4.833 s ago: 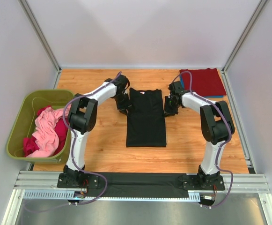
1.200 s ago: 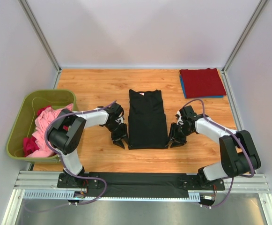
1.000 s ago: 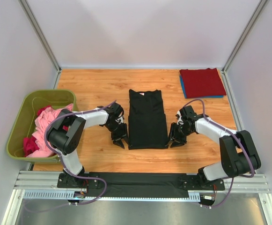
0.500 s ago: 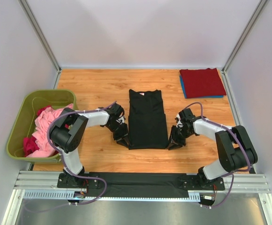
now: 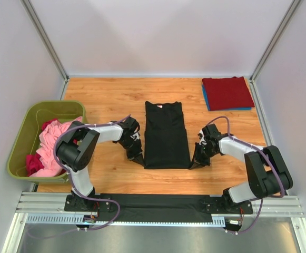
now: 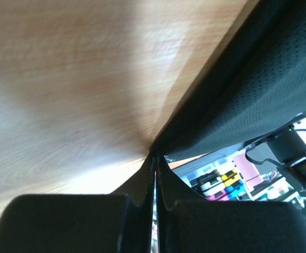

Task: Fold and stack the t-shirts
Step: Fold the tshirt

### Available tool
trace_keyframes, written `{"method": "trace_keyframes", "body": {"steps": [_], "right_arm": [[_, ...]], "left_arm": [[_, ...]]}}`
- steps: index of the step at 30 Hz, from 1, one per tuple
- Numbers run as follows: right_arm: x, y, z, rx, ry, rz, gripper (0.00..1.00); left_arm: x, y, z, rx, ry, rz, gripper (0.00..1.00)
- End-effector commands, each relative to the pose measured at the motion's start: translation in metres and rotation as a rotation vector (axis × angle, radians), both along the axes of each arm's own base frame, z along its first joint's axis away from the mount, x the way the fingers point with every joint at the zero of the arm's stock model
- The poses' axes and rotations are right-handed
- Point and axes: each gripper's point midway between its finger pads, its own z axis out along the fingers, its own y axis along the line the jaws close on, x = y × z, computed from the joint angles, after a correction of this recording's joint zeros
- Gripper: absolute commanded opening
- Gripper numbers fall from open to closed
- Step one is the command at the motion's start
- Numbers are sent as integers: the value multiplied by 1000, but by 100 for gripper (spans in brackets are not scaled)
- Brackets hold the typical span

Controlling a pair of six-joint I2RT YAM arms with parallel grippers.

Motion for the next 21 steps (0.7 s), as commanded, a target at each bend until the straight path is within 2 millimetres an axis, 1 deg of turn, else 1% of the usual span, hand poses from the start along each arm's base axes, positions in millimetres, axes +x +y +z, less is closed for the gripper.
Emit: {"method": "trace_keyframes", "body": {"steps": [1,6,7,8,9,11,13,14,17,20,21], "right_arm": [[-4,-8,0,-45,-49,13,0],[-6,-7,16,-49,-96,14,0],[-5,-7,24,-45,-117,6,0],[-5,-7,27,-45,-127,2,0],[-7,-7,31,-45,-122,-2,0],[-5,-6,43,-40,-161,-1,0],[-8,-7,49,-46,-166,-7,0],[-6,-7,56,-40,-193,-9,0],[-9,-8,64,-43,-205,-18,0],[-7,-10,75,-45,-238,-31,0],[-5,-9,82,-41,-254,-30,0]], "left_arm": [[-4,20,-5,106,-21,-6,0],[-8,18,20,82,-65,-16,0],[-10,17,23,77,-63,-17,0],[-12,18,30,73,-67,-20,0],[-15,17,33,73,-69,-27,0],[-20,18,42,70,-75,-26,0],[-24,17,47,71,-73,-22,0],[-25,17,53,60,-84,-20,0],[-25,17,63,54,-95,-18,0],[-24,19,73,62,-111,-14,0],[-23,19,75,61,-114,-11,0]]}}
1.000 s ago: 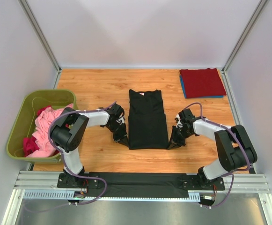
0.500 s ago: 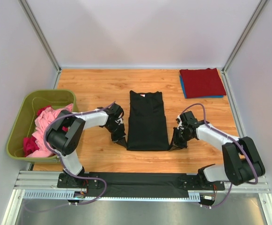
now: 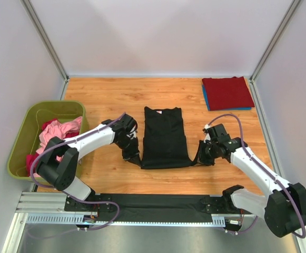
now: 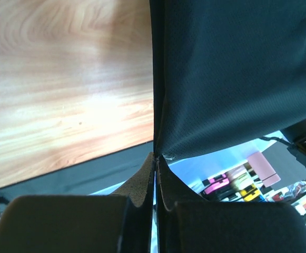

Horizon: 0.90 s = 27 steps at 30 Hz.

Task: Fold and stack the t-shirts
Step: Fold the tshirt

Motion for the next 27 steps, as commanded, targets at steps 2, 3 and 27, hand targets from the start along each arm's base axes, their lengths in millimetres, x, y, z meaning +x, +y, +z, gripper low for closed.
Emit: {"method": "trace_keyframes", "body": {"steps": [2,3,27], "right_arm": [[10,-6,25,-34,-67,-35,0],[13,-6,32,-32,-85,-35,0],[212,25,117,-118,-353,7,0]], "left_arm": [[0,4,21,17,-14,22,0],[2,3,23,15,-17,20,0],[207,-10,107,-103,-259,185,0]]}}
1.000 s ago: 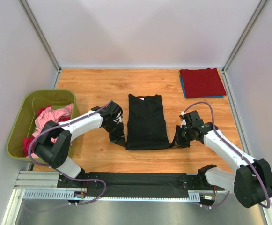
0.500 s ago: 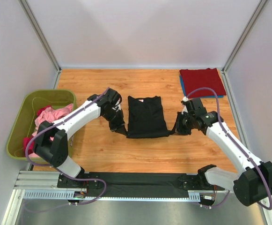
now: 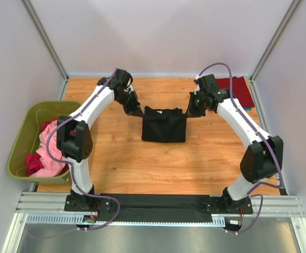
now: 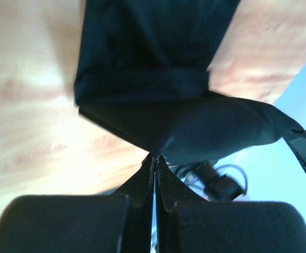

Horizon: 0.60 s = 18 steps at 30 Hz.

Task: Fold and stack the t-shirts
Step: Fold the tshirt

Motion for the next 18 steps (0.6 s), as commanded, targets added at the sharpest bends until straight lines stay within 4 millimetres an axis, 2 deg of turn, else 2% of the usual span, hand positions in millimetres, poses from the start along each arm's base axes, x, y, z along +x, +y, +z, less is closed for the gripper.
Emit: {"method": "trace_keyframes", "body": {"steps": [1,3,6,8,9,10,11,12,13,15,16,17,18], "right_arm": [[43,0,14,-16,-90,-1,0],[59,3,16,-10,-113,-2,0],[86,6,6,-10,-117,-9,0],[106,7,-2,-10,-132,-18,0],[112,7,-4,-11,-142,-14,0],[120,3,-7,-20,-152,-25,0],[133,2,-18,-35,-157,-32,0],[140,-1,-25,-45,-156,-44,0],[149,-9,-34,-56,-147,-70,0],[172,-14,-52,-73,-150,-93,0],[182,-20,-55,-63,-160,-111,1],[201,-17,-43,-27,-217,-109,3],[209,-17,-61,-27,-196,-107,12]], "left_arm": [[38,-1,21,-41,-83,19,0],[55,4,17,-43,-90,60,0],[89,5,5,-93,-125,94,0],[108,7,-11,-118,-118,119,0],[120,5,-12,-152,-145,117,1],[132,3,-24,-172,-141,123,5],[153,0,-29,-219,-179,124,9],[161,0,-23,-247,-216,125,9],[178,-2,-27,-269,-245,129,12],[206,-5,-19,-314,-334,120,16],[228,-9,-12,-326,-394,110,26],[239,-7,-11,-329,-420,104,31],[248,-7,-8,-344,-449,101,35]]}}
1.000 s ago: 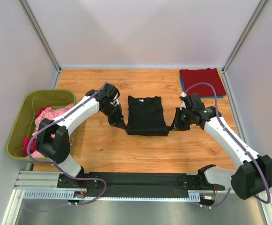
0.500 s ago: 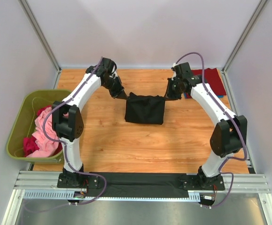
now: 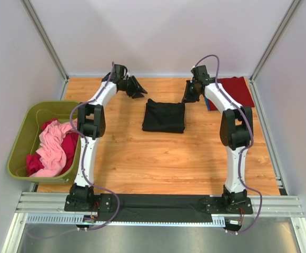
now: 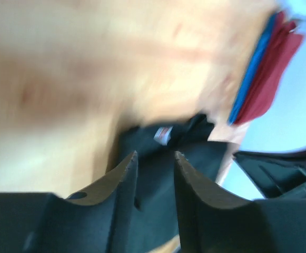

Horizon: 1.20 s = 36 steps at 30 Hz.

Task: Fold and stack the t-shirts
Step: Fold the tshirt

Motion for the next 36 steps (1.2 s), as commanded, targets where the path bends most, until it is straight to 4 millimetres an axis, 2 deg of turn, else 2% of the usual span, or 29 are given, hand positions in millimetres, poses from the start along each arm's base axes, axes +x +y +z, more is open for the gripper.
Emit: {"method": "trace_keyframes", "body": {"steps": [1,2,3,6,7,9,10,12,13,16,17,18,23,26,27,31,32,35,36], "right_arm": [[61,-15,14,9,-154,-42,20],[62,-17,8,11,-125,-46,32],[67,-16,10,25,-128,-38,46],[56,-19,15,31,-113,-19,48],[44,-20,26,40,-122,-14,49],[32,-16,36,69,-146,25,53],[16,-11,37,106,-128,61,53],[1,-4,36,145,-106,111,54],[-16,3,28,189,-59,150,54],[-37,10,17,241,-11,191,54],[-49,9,8,241,19,193,54],[-54,8,6,242,24,199,54],[-84,8,-7,254,54,238,55],[-90,9,-9,270,37,249,56],[-96,11,-12,283,43,260,56],[-99,16,-12,320,22,292,57],[-98,17,-12,323,13,298,57],[-100,19,-12,338,2,314,58],[-102,21,-14,344,7,318,58]], "left_arm": [[54,-10,64,-120,-279,-22,43],[57,-6,62,-137,-268,-1,44],[56,-5,60,-150,-265,-3,45],[32,0,47,-97,-232,-31,45],[17,1,43,-72,-215,-43,46],[-2,0,34,-1,-209,-101,46],[-12,-5,30,19,-194,-129,46],[-29,-7,22,55,-154,-164,46],[-39,-7,21,73,-155,-182,45],[-58,-11,20,96,-165,-209,46],[-65,-12,17,103,-152,-219,46],[-69,-11,18,112,-148,-226,46],[-101,0,-5,177,-105,-266,47],[-109,6,-11,206,-96,-265,47],[-112,9,-10,219,-97,-262,47],[-117,20,-7,274,-111,-247,49],[-117,20,2,269,-133,-245,49],[-119,17,8,246,-160,-250,50],[-121,16,5,235,-151,-252,51]]}}
